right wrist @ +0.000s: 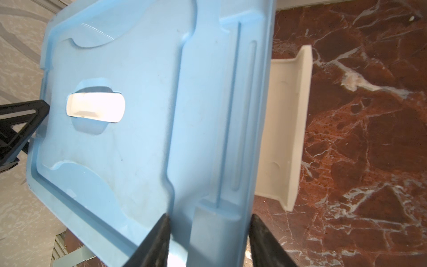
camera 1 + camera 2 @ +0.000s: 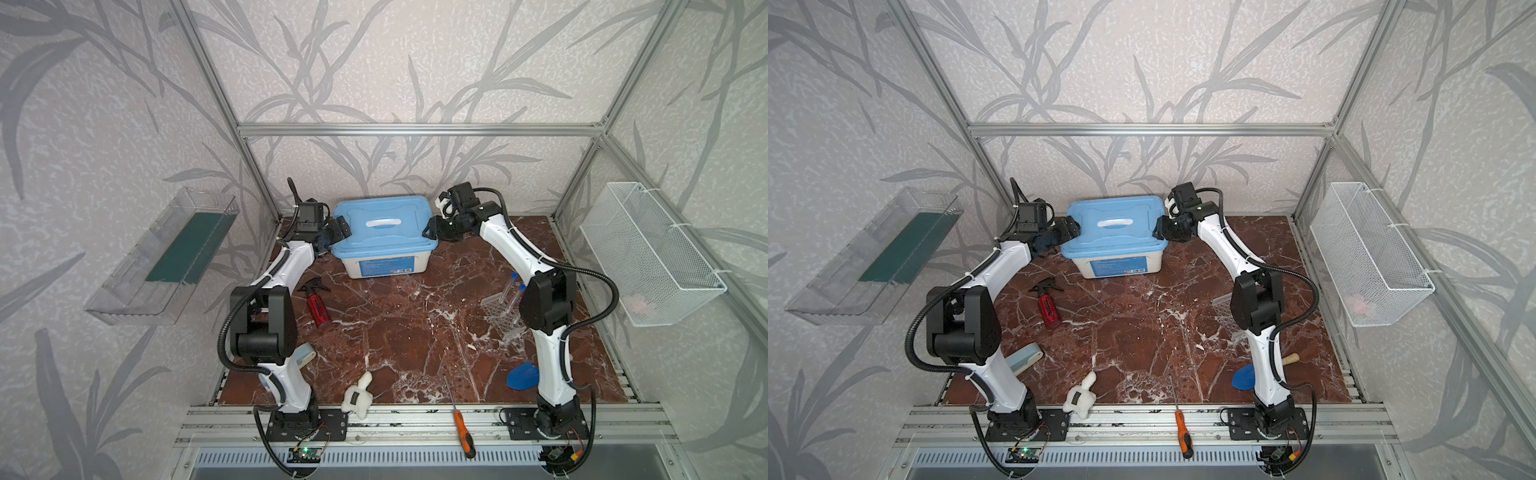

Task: Organize the chemistry lab equipment
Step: 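Lower the blue lid onto the bin rim with both grippers, then press the lid edges down onto the bin with both grippers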

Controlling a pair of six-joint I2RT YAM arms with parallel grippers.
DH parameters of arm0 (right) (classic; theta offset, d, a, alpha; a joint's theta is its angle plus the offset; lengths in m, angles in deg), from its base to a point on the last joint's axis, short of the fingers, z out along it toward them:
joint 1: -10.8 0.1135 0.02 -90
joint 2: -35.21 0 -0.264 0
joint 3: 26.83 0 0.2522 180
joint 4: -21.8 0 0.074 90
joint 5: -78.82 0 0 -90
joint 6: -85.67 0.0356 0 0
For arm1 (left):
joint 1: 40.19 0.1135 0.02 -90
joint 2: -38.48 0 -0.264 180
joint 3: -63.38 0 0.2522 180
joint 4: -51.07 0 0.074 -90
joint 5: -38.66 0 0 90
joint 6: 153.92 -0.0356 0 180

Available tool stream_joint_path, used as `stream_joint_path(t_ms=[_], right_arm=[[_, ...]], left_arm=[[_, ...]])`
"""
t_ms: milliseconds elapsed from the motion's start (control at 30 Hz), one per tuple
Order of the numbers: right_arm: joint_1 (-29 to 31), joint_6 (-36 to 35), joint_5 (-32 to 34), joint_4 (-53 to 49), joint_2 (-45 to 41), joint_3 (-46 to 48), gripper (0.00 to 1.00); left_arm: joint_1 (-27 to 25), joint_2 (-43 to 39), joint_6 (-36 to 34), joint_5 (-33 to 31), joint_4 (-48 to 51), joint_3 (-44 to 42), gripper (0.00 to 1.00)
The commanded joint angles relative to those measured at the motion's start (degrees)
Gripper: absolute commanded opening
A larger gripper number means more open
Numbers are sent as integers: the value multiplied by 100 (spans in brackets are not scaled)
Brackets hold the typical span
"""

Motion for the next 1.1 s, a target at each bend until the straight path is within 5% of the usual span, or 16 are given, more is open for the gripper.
stream_joint_path(t_ms=[0, 167, 400, 733, 1067], right_arm=[[66, -18, 19, -126, 42, 162, 53], [68, 41, -62, 100, -97, 440, 52], [110, 6, -27, 143, -141, 579, 51], [114, 66, 0, 359, -264, 897, 49], [52, 102, -7, 590, -446, 905, 50]], left_arm=[[-15, 150, 336, 698, -293, -145, 88], [-44, 62, 488, 997, -469, -242, 82], [-662, 69, -746, -754, 1023, 490, 70], [-1326, 586, -1271, -1794, 1770, 1041, 52], [-1418, 751, -1077, -2241, 1918, 973, 42]])
